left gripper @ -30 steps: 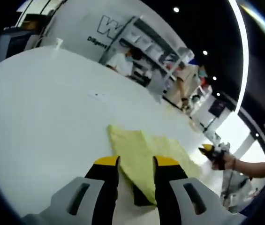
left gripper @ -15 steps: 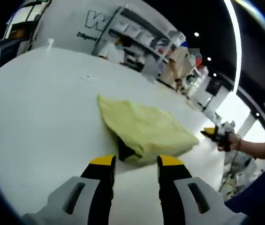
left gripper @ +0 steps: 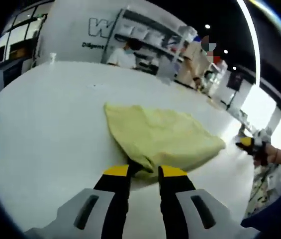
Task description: Fold the garment on the visible template until the final outline fits inside the template.
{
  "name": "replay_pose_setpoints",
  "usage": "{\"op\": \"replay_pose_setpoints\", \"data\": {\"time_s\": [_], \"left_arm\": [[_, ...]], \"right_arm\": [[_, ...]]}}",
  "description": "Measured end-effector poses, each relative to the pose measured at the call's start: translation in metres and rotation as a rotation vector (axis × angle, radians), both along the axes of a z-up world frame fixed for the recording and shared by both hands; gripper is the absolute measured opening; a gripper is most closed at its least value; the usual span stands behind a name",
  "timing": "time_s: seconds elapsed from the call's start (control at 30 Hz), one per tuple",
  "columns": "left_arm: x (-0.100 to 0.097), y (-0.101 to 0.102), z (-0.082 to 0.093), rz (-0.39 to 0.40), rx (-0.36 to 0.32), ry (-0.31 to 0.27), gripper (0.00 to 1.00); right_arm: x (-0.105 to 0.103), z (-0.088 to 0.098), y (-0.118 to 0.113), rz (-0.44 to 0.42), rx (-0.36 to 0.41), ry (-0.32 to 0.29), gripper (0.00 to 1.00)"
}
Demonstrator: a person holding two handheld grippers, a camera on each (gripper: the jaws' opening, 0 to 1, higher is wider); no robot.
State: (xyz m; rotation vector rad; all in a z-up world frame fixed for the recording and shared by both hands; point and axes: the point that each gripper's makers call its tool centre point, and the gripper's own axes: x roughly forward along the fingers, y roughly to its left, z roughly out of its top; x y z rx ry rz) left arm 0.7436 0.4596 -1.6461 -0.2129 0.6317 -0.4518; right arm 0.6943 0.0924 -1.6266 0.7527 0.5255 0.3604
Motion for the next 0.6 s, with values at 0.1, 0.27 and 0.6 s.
{"op": "replay_pose_setpoints", "data": {"time_s": [0.1, 0.27, 0.6], "left_arm": [[-0.003, 0.000, -0.002, -0.031, 0.044, -0.013, 0.09], [-0.002, 0.009, -0.001, -0.034, 0.068, -0.026, 0.01], [-0.001, 0.028, -0.003, -0.075, 0.109, -0.018, 0.01]], "right_arm": [[-0.006, 0.000, -0.004, -0.014, -0.001, 0.004, 0.12], [-0.011, 0.002, -0.001, -0.018, -0.004, 0.005, 0.12], [-0.011, -0.001, 0.007, 0.002, -0.016, 0.008, 0.11]]}}
